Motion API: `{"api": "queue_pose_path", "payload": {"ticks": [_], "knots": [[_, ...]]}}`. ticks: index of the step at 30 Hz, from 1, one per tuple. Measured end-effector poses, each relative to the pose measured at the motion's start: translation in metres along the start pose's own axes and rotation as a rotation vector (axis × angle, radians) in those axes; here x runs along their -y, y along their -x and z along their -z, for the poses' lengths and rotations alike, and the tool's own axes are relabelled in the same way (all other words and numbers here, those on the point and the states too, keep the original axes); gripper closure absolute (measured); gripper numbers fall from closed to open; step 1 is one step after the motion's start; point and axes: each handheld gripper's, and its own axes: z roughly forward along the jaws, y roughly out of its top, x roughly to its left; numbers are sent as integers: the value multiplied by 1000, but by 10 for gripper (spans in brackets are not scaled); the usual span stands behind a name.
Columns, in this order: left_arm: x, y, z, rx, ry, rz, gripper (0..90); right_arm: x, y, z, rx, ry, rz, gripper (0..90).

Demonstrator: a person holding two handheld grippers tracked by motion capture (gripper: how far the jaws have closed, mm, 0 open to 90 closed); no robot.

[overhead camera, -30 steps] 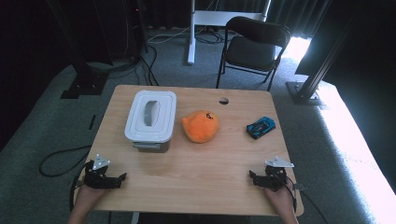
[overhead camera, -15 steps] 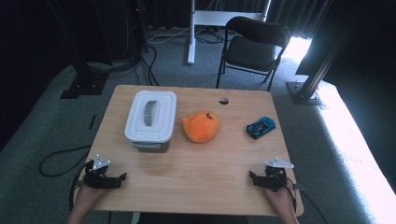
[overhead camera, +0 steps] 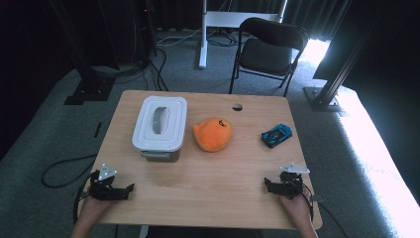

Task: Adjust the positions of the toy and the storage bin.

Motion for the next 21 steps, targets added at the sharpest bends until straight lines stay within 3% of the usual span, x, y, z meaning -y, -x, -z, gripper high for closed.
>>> {"api": "queue_pose_path", "payload": {"ticks": [5,8,13,15,21], "knots": [[0,0,0,1,1,0,2,-3,1,0,-11,15,-31,131],[0,0,0,0,0,0,2,-6,-1,-2,7,19,-19,132],[0,0,0,0,1,1,2,-19,-4,-7,32,31,-19,136],[0,0,0,0,0,0,2,-25,-2,-9,22,31,-31,136],[0,0,0,0,1,1,2,-41,3,-13,57,34,-69,135]]}}
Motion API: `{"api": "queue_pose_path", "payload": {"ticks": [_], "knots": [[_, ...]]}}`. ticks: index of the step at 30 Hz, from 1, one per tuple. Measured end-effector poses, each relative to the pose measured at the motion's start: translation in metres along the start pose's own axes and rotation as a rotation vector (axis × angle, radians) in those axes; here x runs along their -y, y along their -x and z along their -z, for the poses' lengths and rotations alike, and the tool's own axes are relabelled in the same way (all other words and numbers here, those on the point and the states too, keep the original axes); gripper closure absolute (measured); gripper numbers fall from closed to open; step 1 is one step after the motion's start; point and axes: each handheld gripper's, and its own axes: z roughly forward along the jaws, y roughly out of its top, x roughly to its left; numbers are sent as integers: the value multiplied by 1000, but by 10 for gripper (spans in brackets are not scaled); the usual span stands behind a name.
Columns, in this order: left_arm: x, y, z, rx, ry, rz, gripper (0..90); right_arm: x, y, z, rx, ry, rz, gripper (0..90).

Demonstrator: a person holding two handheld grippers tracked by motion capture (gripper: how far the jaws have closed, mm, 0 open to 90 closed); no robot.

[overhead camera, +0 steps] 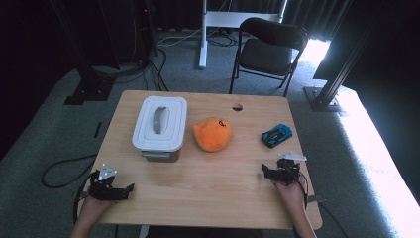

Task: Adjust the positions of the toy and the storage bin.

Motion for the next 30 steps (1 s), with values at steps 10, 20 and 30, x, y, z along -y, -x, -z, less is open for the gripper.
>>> {"api": "queue_pose_path", "payload": {"ticks": [10,20,30], "knots": [[0,0,0,0,0,0,2,-35,12,-2,52,34,-105,126],[0,0,0,0,1,1,2,-67,19,-11,153,62,-208,126],[0,0,0,0,0,1,2,-92,19,-32,215,64,-302,126]]}}
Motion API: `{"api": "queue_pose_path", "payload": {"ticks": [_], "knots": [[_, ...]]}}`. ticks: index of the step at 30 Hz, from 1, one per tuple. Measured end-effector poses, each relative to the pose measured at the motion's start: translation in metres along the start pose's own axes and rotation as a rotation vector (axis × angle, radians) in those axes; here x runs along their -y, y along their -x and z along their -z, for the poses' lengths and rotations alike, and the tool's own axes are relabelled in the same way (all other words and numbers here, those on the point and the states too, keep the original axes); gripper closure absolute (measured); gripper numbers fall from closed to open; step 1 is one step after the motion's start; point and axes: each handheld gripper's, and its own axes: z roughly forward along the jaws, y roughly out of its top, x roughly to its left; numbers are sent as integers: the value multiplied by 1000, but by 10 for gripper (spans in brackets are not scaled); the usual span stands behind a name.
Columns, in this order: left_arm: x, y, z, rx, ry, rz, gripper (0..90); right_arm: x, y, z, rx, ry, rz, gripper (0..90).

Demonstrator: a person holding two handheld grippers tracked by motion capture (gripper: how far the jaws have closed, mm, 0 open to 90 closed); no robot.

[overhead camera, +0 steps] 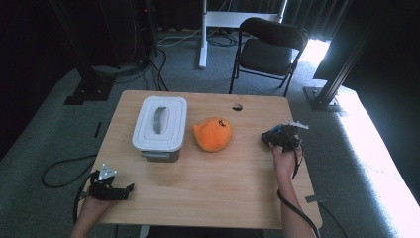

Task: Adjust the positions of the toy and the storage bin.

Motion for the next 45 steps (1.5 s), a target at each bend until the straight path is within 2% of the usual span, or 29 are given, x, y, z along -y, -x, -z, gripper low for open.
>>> {"api": "queue_pose_path", "payload": {"ticks": [8,13,17,19,23,25,29,31,33,39,42,45], "knots": [[0,0,0,0,0,0,2,-7,-8,-20,38,-30,-56,127],[0,0,0,0,0,0,2,-10,-10,-32,93,-46,-94,126],[0,0,0,0,0,0,2,-11,-6,-40,105,-57,-163,127],[0,0,0,0,0,0,2,-12,-6,-43,114,-59,-183,127],[0,0,0,0,0,0,2,-12,-9,-50,140,-76,-174,127],[0,0,0,0,0,0,2,-12,-10,-55,165,-86,-178,127],[0,0,0,0,0,0,2,-10,-12,-63,181,-111,-203,124],[0,0,0,1,-1,-2,2,-10,-16,-65,211,-109,-192,124],[0,0,0,2,-1,-3,2,-10,-16,-66,223,-107,-188,124],[0,0,0,2,-1,-4,2,-8,-19,-68,249,-102,-212,120],[0,0,0,2,-1,-4,2,-6,-18,-69,243,-103,-244,110],[0,0,0,2,-1,-3,2,-6,-20,-69,248,-105,-220,108]]}}
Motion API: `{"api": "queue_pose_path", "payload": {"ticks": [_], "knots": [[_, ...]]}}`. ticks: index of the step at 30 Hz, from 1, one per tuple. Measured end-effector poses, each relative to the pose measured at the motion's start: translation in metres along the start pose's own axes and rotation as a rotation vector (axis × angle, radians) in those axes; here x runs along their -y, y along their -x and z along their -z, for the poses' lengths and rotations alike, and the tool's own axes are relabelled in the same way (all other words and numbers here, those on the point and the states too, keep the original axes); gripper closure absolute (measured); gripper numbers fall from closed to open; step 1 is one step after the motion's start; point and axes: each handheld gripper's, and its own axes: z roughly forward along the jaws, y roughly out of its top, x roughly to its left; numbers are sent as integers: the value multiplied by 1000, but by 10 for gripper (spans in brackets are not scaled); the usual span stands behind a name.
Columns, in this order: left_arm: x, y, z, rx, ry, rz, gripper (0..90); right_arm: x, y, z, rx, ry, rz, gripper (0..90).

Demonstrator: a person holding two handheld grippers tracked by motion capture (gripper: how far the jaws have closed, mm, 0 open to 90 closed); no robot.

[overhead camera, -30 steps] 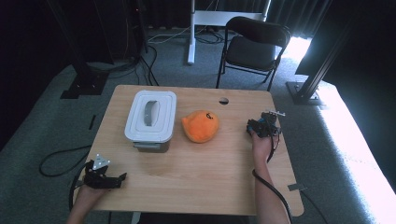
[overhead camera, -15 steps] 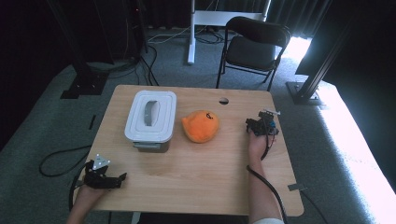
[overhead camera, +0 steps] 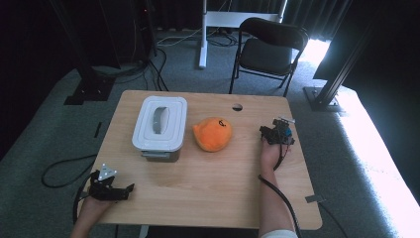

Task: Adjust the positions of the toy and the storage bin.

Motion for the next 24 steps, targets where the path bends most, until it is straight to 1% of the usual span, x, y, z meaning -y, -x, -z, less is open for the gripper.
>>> {"api": "queue_pose_path", "payload": {"ticks": [2,4,7,8,10,11,13,16,17,18,19,20,21,22,24], "knots": [[0,0,0,0,0,0,2,-1,0,0,-1,-11,6,108],[0,0,0,0,0,0,2,-3,-1,1,-4,-18,58,110],[0,0,0,0,0,0,2,-4,-3,3,-13,-26,121,122],[0,0,0,0,0,0,2,-4,-3,5,-36,-27,147,202],[0,0,0,0,0,0,2,-3,-7,8,-30,-17,187,212],[0,0,0,0,0,1,2,-3,-7,9,-35,-14,201,212],[0,0,0,0,0,1,2,-2,-4,11,-58,-17,195,211],[0,0,0,0,0,0,2,0,1,12,-88,-31,142,202],[0,0,0,0,0,0,2,1,2,12,-88,-36,121,192],[0,0,0,0,0,0,2,4,2,13,-83,-27,113,184],[0,0,0,0,0,0,2,5,0,14,-75,-24,117,163],[0,0,0,0,0,0,2,7,-3,14,-61,-23,132,158],[0,0,0,-1,0,2,2,8,-4,14,-58,-19,137,148],[0,0,0,-1,0,2,2,10,-5,14,-39,-12,125,115],[0,0,0,-2,-1,2,2,12,-1,12,-56,-14,78,110]]}}
